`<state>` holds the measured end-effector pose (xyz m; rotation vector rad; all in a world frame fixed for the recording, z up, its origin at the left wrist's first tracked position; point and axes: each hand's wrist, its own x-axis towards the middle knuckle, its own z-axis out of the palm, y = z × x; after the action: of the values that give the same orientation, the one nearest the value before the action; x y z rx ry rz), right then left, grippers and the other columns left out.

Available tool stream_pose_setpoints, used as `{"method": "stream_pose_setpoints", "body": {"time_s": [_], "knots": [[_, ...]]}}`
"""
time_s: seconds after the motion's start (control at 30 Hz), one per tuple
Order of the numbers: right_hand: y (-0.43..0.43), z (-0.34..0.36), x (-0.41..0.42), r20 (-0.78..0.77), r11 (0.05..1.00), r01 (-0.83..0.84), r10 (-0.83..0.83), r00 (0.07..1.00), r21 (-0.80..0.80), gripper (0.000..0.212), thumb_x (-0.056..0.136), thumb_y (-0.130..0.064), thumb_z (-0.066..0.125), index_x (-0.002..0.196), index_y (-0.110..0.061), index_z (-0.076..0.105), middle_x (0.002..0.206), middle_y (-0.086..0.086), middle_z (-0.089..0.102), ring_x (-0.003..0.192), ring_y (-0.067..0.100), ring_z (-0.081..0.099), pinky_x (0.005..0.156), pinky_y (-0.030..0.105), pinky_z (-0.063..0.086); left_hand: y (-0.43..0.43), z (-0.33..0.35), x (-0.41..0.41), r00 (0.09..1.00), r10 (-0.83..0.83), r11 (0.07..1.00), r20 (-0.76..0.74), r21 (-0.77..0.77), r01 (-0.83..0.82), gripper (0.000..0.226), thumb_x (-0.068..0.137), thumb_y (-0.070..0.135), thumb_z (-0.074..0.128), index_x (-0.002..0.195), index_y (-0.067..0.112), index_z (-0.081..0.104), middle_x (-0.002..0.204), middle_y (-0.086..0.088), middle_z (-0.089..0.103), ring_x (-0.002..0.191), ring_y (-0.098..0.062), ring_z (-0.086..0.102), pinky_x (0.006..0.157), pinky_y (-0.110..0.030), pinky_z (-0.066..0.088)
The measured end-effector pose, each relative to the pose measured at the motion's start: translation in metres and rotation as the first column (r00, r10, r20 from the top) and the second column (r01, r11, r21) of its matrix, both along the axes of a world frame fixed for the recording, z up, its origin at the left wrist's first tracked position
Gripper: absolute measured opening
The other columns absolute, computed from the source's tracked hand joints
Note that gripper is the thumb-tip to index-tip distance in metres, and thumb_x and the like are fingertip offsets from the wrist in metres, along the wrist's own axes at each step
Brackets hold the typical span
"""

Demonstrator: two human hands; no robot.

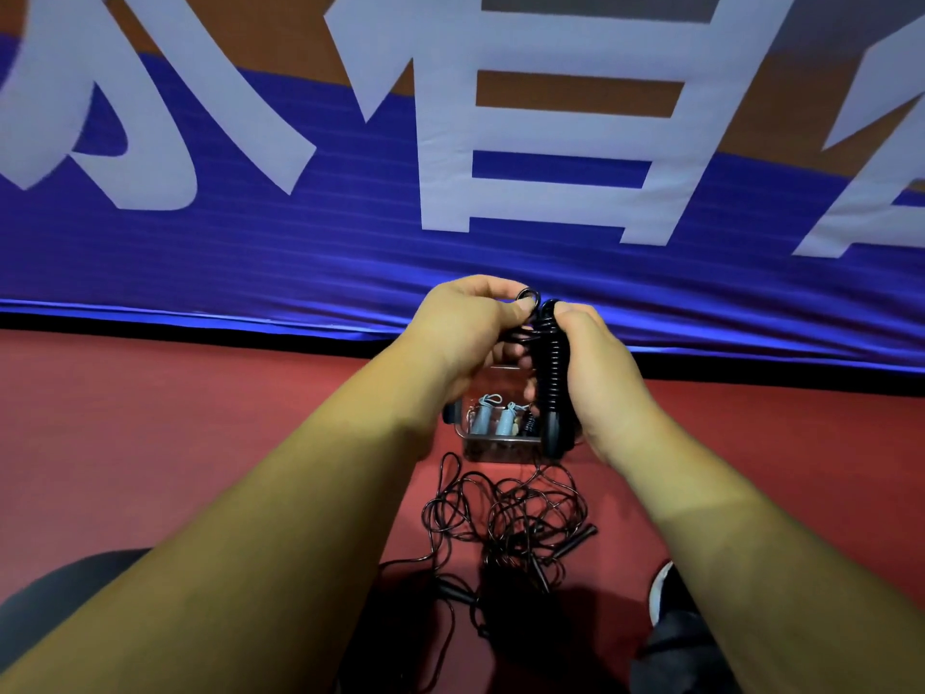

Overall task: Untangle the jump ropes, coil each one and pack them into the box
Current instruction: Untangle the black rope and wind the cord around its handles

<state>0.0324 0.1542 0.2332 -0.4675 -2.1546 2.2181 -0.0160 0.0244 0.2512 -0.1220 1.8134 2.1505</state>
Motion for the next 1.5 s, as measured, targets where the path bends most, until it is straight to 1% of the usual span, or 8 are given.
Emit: {"method": "stream_pose_setpoints", "body": {"time_s": [0.13, 0.4, 0.7, 0.8, 1.03, 1.2, 1.3, 1.5], "knots": [[0.0, -0.001, -0.001, -0.01, 0.995, -0.021, 0.022, 1.0, 0.094, 0.022, 0.11, -0.04, 0.044, 0.105, -0.027, 0.06, 0.076, 0.008, 0.069, 0.058, 0.026, 0.059, 0.056, 0.03, 0.047, -0.007, 0.002, -0.003, 0.999, -0.005, 0.996, -0.048, -0.092, 0.0, 0.017, 0.093, -0.002, 0.073, 0.108, 0.004, 0.069, 0.084, -0.016, 0.071, 0.057, -0.021, 0.062, 0.052, -0.026, 0.053], [-0.001, 0.001, -0.003, -0.005, 0.995, -0.062, 0.063, 0.998, 0.081, 0.025, 0.11, -0.041, 0.043, 0.102, -0.026, 0.062, 0.073, 0.012, 0.065, 0.061, 0.028, 0.054, 0.056, 0.033, 0.043, -0.014, 0.005, -0.004, 0.998, -0.057, 0.998, -0.019, -0.036, 0.056, 0.016, 0.092, 0.0, 0.074, 0.108, 0.003, 0.076, 0.091, -0.015, 0.077, 0.066, -0.017, 0.068, 0.054, -0.021, 0.053], [-0.004, 0.001, -0.01, -0.005, 0.956, -0.088, 0.094, 0.996, 0.28, 0.025, 0.102, -0.051, 0.044, 0.097, -0.037, 0.064, 0.08, 0.005, 0.073, 0.069, 0.029, 0.065, 0.066, 0.045, 0.055, -0.018, 0.008, -0.005, 0.978, -0.106, 0.938, -0.179, -0.345, 0.039, 0.006, 0.095, 0.01, 0.075, 0.1, 0.01, 0.078, 0.093, -0.009, 0.078, 0.073, -0.02, 0.069, 0.061, -0.023, 0.059], [-0.005, 0.004, -0.012, -0.014, 0.935, -0.11, 0.121, 0.993, 0.338, 0.031, 0.092, -0.062, 0.043, 0.1, -0.041, 0.063, 0.082, 0.005, 0.073, 0.075, 0.031, 0.067, 0.082, 0.057, 0.058, -0.023, 0.012, -0.005, 0.961, -0.134, 0.923, -0.24, -0.383, 0.033, 0.007, 0.096, 0.011, 0.073, 0.101, 0.008, 0.078, 0.097, -0.012, 0.078, 0.076, -0.017, 0.071, 0.063, -0.023, 0.06], [0.001, 0.004, -0.012, 0.008, 0.903, -0.198, 0.211, 0.977, 0.381, 0.032, 0.109, -0.059, 0.037, 0.102, -0.042, 0.064, 0.082, 0.006, 0.075, 0.06, 0.022, 0.067, 0.072, 0.043, 0.056, -0.034, 0.012, -0.005, 0.927, -0.204, 0.921, -0.314, -0.383, 0.073, 0.009, 0.095, 0.02, 0.077, 0.098, 0.013, 0.08, 0.091, -0.004, 0.08, 0.088, -0.019, 0.078, 0.082, -0.031, 0.063], [0.004, -0.01, -0.012, 0.019, 0.888, -0.195, 0.206, 0.978, 0.415, 0.039, 0.098, -0.074, 0.035, 0.109, -0.05, 0.064, 0.096, -0.003, 0.074, 0.094, 0.028, 0.071, 0.099, 0.053, 0.057, -0.028, 0.004, -0.002, 0.941, -0.172, 0.881, -0.29, -0.473, 0.015, 0.007, 0.095, 0.017, 0.075, 0.096, 0.014, 0.081, 0.088, -0.005, 0.08, 0.083, -0.018, 0.077, 0.077, -0.029, 0.062], [0.005, -0.013, -0.012, 0.014, 0.891, -0.177, 0.188, 0.982, 0.417, 0.036, 0.097, -0.068, 0.038, 0.107, -0.044, 0.063, 0.093, -0.002, 0.072, 0.094, 0.033, 0.07, 0.096, 0.054, 0.057, -0.019, -0.002, -0.002, 0.937, -0.154, 0.848, -0.313, -0.528, -0.037, 0.01, 0.097, 0.019, 0.072, 0.094, 0.017, 0.082, 0.086, 0.0, 0.08, 0.086, -0.017, 0.076, 0.086, -0.032, 0.061], [0.012, -0.017, -0.009, 0.026, 0.899, -0.144, 0.146, 0.989, 0.413, 0.028, 0.104, -0.051, 0.045, 0.096, -0.032, 0.064, 0.088, -0.01, 0.064, 0.088, 0.017, 0.057, 0.086, 0.04, 0.046, -0.002, -0.015, 0.01, 0.923, -0.111, 0.82, -0.37, -0.558, -0.125, 0.015, 0.1, 0.018, 0.065, 0.097, 0.018, 0.08, 0.089, 0.004, 0.077, 0.088, -0.012, 0.071, 0.074, -0.02, 0.052]]}}
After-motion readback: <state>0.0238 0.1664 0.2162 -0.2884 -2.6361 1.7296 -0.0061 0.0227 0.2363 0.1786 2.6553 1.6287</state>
